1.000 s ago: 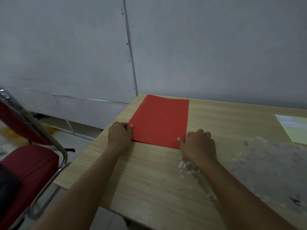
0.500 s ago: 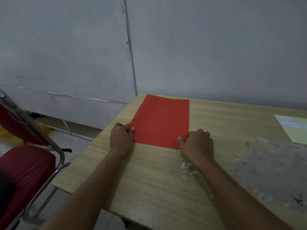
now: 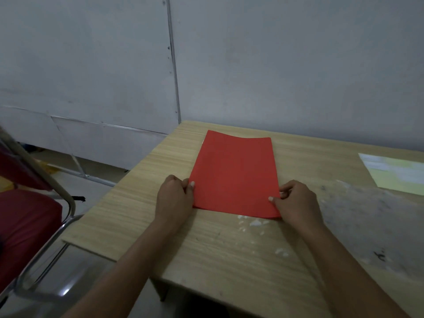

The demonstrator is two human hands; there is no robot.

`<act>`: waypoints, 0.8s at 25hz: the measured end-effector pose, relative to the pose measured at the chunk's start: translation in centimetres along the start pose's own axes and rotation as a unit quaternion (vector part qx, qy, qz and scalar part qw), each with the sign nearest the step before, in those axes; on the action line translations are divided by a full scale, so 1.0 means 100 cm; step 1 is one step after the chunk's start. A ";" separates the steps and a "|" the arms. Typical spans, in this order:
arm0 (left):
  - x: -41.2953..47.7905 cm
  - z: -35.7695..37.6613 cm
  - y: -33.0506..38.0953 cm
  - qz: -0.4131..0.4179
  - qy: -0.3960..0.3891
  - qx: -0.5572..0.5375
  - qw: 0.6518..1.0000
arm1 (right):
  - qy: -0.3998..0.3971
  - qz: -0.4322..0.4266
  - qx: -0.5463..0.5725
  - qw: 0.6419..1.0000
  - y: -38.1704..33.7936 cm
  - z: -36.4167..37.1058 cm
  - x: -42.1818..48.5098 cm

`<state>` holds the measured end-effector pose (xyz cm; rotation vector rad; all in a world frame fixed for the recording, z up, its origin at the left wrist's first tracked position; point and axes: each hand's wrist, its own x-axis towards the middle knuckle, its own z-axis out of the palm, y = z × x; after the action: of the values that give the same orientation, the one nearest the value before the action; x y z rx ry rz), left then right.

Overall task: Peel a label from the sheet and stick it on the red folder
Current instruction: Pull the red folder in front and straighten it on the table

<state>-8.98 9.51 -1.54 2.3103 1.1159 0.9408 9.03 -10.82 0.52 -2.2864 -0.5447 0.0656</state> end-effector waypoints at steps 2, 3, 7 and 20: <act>-0.021 0.000 0.014 0.017 -0.012 -0.016 1.000 | -0.001 0.002 -0.015 1.000 0.019 -0.021 -0.014; -0.031 -0.002 0.020 0.028 -0.017 -0.018 0.999 | 0.001 0.002 -0.021 1.000 0.028 -0.030 -0.022; -0.073 -0.005 0.047 0.057 -0.040 -0.041 0.997 | 0.026 0.019 -0.021 0.999 0.060 -0.067 -0.061; -0.115 -0.009 0.078 0.073 -0.076 -0.070 0.992 | 0.091 0.028 0.016 0.995 0.103 -0.103 -0.111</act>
<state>-10.74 -4.28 -0.79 2.3287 0.8022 0.8495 4.87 -28.58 -0.77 -2.2474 -0.3828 -0.1047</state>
